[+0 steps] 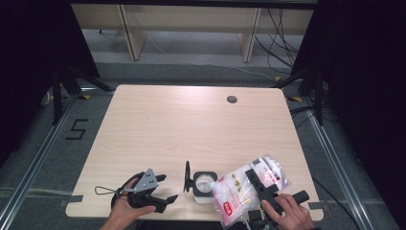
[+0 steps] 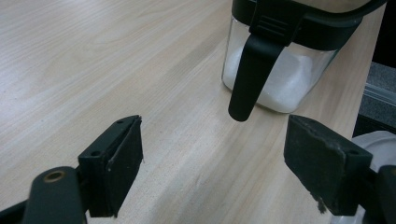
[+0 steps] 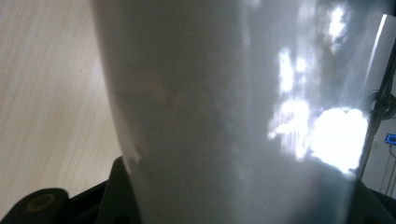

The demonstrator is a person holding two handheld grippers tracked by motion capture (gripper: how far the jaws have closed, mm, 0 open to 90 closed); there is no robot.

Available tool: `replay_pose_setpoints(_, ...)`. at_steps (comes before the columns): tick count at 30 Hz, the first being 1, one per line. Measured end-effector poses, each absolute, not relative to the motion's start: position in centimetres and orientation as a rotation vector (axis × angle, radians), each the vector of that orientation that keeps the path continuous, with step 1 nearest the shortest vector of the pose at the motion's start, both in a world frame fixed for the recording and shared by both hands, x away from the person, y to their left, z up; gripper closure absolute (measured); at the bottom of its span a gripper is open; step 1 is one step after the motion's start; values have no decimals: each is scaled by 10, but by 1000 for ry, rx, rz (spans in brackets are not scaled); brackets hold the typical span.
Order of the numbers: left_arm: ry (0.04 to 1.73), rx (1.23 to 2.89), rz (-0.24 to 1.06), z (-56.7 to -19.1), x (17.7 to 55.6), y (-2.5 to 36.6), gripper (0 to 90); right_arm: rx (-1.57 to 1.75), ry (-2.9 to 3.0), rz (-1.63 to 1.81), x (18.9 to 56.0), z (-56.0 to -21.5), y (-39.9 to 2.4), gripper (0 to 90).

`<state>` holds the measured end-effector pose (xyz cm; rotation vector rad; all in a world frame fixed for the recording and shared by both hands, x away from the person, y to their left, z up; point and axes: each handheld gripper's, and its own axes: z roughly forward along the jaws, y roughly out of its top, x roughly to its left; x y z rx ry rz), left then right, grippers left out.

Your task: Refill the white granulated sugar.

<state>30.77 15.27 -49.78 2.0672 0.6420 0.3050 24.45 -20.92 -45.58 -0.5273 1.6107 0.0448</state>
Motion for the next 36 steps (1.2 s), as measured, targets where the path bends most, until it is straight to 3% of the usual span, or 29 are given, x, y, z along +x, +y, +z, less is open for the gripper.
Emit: replay_pose_setpoints(36,642,2068,310,-498,308,153,193,-489,1627,56,243,-458,-209,534)
